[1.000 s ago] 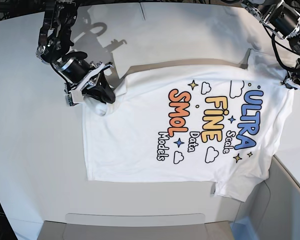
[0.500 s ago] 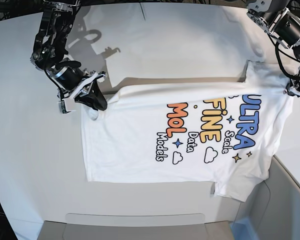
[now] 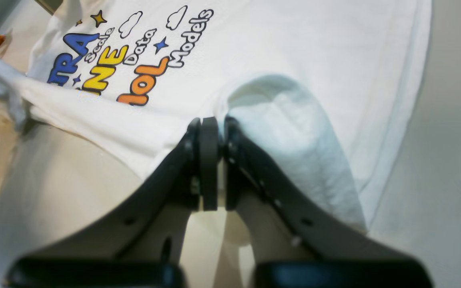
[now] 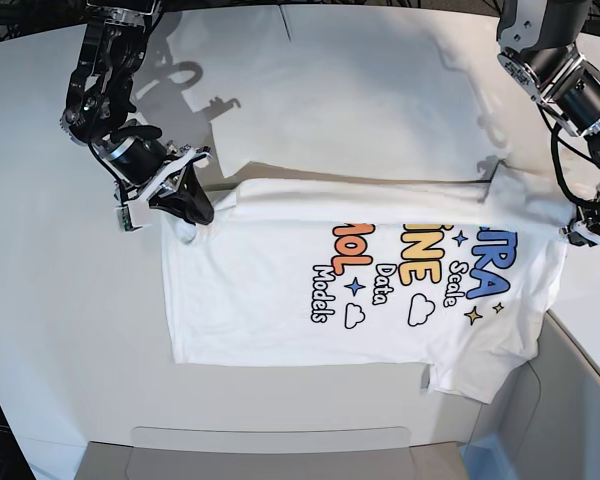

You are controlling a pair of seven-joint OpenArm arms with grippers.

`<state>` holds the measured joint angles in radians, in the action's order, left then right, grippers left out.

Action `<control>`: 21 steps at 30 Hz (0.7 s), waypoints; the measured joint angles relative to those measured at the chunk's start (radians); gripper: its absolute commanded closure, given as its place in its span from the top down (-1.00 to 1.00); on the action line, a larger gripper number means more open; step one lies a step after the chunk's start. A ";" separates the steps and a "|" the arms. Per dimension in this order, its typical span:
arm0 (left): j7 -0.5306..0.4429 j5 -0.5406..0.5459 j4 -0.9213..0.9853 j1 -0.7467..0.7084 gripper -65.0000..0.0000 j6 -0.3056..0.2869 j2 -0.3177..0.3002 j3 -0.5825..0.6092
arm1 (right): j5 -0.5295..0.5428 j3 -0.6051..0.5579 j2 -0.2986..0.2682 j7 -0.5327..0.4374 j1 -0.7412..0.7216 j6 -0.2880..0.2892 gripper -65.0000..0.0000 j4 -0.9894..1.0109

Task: Layout the t-shirt on the table in an organized manner, then fold the t-shirt properly
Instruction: 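Fold the collar edge over toward the hem with both grippers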

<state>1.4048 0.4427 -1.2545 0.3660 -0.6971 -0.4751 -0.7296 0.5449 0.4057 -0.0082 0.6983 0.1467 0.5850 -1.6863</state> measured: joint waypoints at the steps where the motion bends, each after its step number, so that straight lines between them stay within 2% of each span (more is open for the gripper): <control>1: 0.000 -0.002 0.032 0.003 -1.00 0.000 -0.005 0.000 | 0.002 0.000 -0.001 -0.002 -0.003 0.000 -1.00 0.001; 3: -0.001 -0.020 0.106 0.017 -1.00 -0.001 -0.008 0.002 | -0.004 0.001 -0.003 0.000 -0.016 0.000 -1.00 0.015; 8: -0.072 -0.008 0.264 0.074 -1.00 0.000 -0.047 0.006 | -0.010 0.025 -0.005 0.001 -0.060 0.000 -1.00 0.066; 21: -0.075 -0.005 0.277 0.143 -1.00 0.000 -0.074 0.006 | 0.000 0.067 -0.002 0.002 -0.122 0.000 -1.00 0.083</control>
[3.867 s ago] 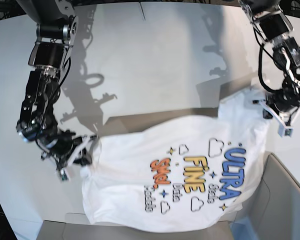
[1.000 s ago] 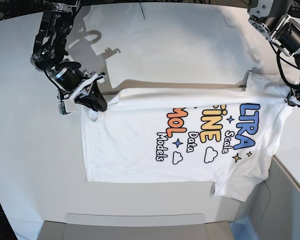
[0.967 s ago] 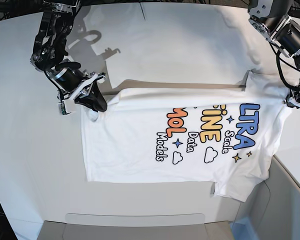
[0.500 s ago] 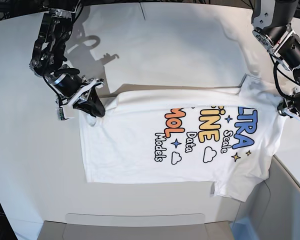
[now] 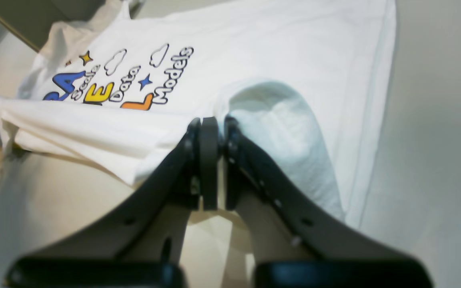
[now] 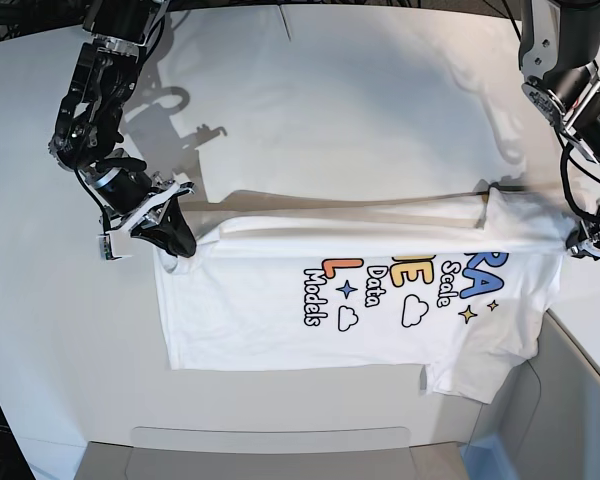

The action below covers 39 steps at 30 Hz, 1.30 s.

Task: Layout the t-shirt on the table in an organized manner, then fold the t-shirt properly
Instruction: 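Fold the collar edge over toward the hem with both grippers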

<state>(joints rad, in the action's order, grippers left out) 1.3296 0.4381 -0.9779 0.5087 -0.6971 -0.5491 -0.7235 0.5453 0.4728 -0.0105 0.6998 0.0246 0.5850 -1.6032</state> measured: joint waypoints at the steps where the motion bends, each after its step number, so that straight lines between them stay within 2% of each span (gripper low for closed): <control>1: 0.000 0.002 0.000 0.004 -1.00 0.000 0.000 0.000 | -0.002 0.000 0.000 0.001 -0.004 0.000 -1.00 0.000; 6: -0.003 -0.018 0.001 0.018 -1.00 0.000 -0.002 0.085 | 0.001 0.000 0.000 0.000 -0.023 0.000 -1.00 0.046; 9: -0.081 0.000 0.002 0.030 -1.00 0.000 0.001 0.132 | -0.007 0.000 0.000 -0.001 -0.039 0.001 -1.00 0.107; 13: -0.133 0.006 0.113 0.042 -1.00 -0.002 -0.002 0.138 | -0.013 0.000 -0.001 -0.004 -0.070 0.000 -1.00 0.158; 18: -0.172 -0.018 0.177 0.023 -1.00 0.000 0.000 0.139 | -0.009 0.003 -0.031 -0.010 -0.097 0.000 -1.00 0.192; 22: -0.249 0.004 0.230 0.042 -1.00 0.000 0.000 0.141 | -0.009 0.059 -0.023 -0.008 -0.109 0.000 -1.00 0.234; 29: -0.262 -0.003 0.256 0.029 -1.00 0.000 0.000 0.141 | -0.009 0.071 -0.025 -0.008 -0.111 0.000 -1.00 0.250; 32: -0.278 -0.003 0.256 0.032 -0.82 0.000 0.001 0.141 | -0.009 0.071 -0.025 -0.008 -0.113 0.000 -1.00 0.250; 35: -0.293 -0.009 0.256 0.034 -0.47 0.001 -0.001 0.141 | -0.010 0.071 -0.025 -0.007 -0.125 0.000 -1.00 0.250; 37: -0.307 -0.012 0.256 0.032 -0.26 0.001 -0.002 0.141 | -0.009 0.071 -0.026 -0.009 -0.128 0.000 -0.86 0.249; 39: -0.335 -0.011 0.256 0.032 -0.23 0.001 -0.001 0.141 | -0.010 0.071 -0.025 -0.008 -0.127 0.000 -0.70 0.248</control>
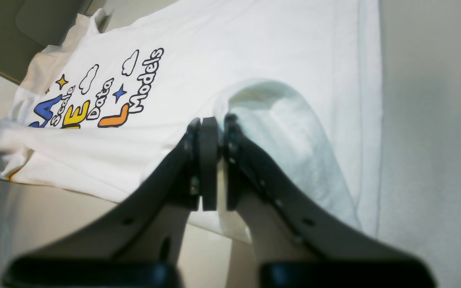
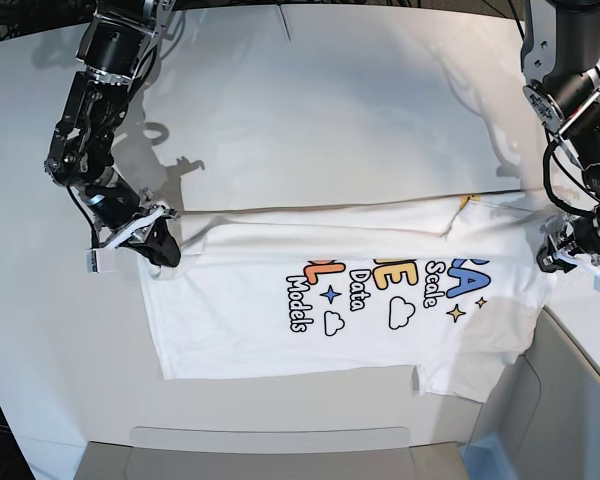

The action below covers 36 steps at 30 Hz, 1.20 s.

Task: Layout the t-shirt on the table in an organized manner, then fold the t-shirt properly
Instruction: 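Fold the collar edge over toward the hem with both grippers, then release the folded edge and raise both grippers away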

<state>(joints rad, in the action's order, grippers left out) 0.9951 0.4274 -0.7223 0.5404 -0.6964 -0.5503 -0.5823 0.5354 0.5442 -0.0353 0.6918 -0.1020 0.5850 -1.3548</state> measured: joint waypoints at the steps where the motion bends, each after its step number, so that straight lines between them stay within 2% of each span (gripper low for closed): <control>1: -0.009 0.000 0.000 0.000 -0.24 0.000 0.000 0.000 | 0.000 0.000 0.000 0.000 -0.001 0.000 -0.60 0.000; 4: -0.029 0.000 0.000 -0.001 -0.24 0.000 0.000 0.000 | 0.000 0.000 -0.004 0.000 -0.012 0.002 -0.39 0.000; 6: -0.029 0.000 0.000 -0.001 -0.24 0.000 -0.001 0.000 | 0.004 0.000 -0.003 0.000 -0.016 0.002 -0.33 -0.013; 12: -0.053 -0.003 -0.054 -0.008 -0.24 0.001 0.002 -0.003 | 0.011 0.001 -0.002 -0.001 -0.015 0.002 -0.33 -0.099; 16: -0.068 0.005 -0.176 -0.023 -0.24 0.000 -0.001 -0.008 | 0.011 0.003 0.006 -0.001 -0.014 0.002 -0.33 -0.160; 20: -0.077 0.006 -0.334 -0.099 -0.24 0.000 0.003 -0.010 | 0.011 0.004 0.005 -0.002 -0.014 0.002 -0.33 -0.209; 23: -0.070 0.005 -0.453 -0.171 -0.24 0.002 0.028 -0.014 | 0.016 0.004 0.005 0.000 -0.005 0.003 -0.33 -0.209; 26: -0.067 0.020 -0.563 -0.275 -0.24 -0.006 0.052 -0.040 | 0.093 0.005 0.000 -0.002 0.053 0.002 -0.32 -0.209; 31: -0.051 -0.006 -0.663 -0.414 -0.24 0.003 0.123 -0.195 | 0.184 0.006 -0.003 0.007 0.153 0.002 -0.32 -0.208; 34: -0.055 -0.004 -0.700 -0.472 -0.24 0.003 0.122 -0.222 | 0.248 0.014 -0.002 0.002 0.199 0.002 -0.32 -0.208; 36: -0.058 0.008 -0.703 -0.485 -0.24 0.000 0.118 -0.222 | 0.299 0.077 0.007 0.010 0.214 0.003 -0.24 -0.197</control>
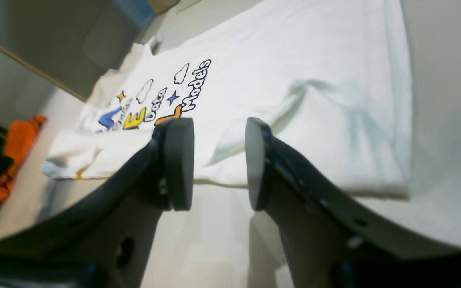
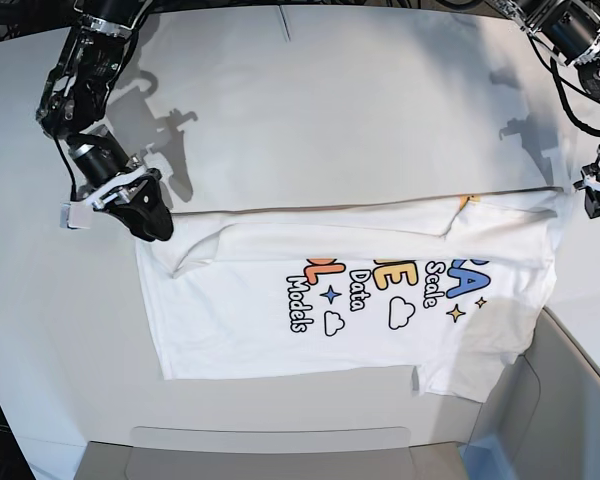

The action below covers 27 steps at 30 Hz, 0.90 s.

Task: Layout the t-shirt on the table in an organized manner, then fold the t-shirt properly
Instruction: 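Release the folded edge and raise both grippers away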

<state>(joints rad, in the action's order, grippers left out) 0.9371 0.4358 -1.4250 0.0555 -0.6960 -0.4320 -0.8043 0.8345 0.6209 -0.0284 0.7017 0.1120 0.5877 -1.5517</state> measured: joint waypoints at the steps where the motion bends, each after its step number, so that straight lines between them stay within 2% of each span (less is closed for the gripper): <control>1: -0.003 0.000 0.000 -0.006 -0.24 -0.001 0.000 0.003 | 0.034 0.035 -0.002 -0.007 0.002 0.000 -0.17 0.021; 2: -0.003 0.002 0.000 -0.011 -0.24 -0.001 0.003 0.004 | 0.064 0.065 -0.009 -0.001 0.004 -0.003 -0.10 0.044; 4: 0.001 0.002 0.000 -0.014 -0.24 -0.001 0.009 0.004 | 0.125 0.113 -0.024 0.070 0.000 -0.003 -0.02 0.084; 9: 0.000 0.001 0.000 -0.017 -0.24 -0.001 0.005 0.004 | 0.226 0.213 -0.087 0.176 -0.013 -0.003 -0.01 0.157; 11: 0.001 0.003 0.000 -0.016 -0.24 -0.001 0.005 0.004 | 0.241 0.209 -0.112 0.213 -0.026 0.000 -0.01 0.188; 16: 0.001 0.002 0.000 -0.014 -0.24 -0.001 0.005 0.004 | 0.244 0.201 -0.101 0.237 -0.070 0.000 -0.01 0.270; 21: 0.001 0.003 0.000 -0.014 -0.24 -0.001 0.006 0.004 | 0.244 0.121 -0.114 0.233 -0.097 -0.001 -0.01 0.337; 25: 0.001 0.002 0.000 -0.014 -0.24 -0.001 0.006 0.004 | 0.240 0.057 -0.097 0.224 -0.130 0.000 -0.01 0.357; 27: 0.001 0.003 0.000 -0.014 -0.24 -0.001 0.006 0.004 | 0.231 0.047 -0.093 0.188 -0.146 -0.002 -0.01 0.377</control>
<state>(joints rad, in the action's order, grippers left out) 0.9382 0.4385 -1.4250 0.0414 -0.6968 -0.4263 -0.8005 1.0657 0.6674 -0.1215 0.8898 -0.0341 0.5858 -1.1751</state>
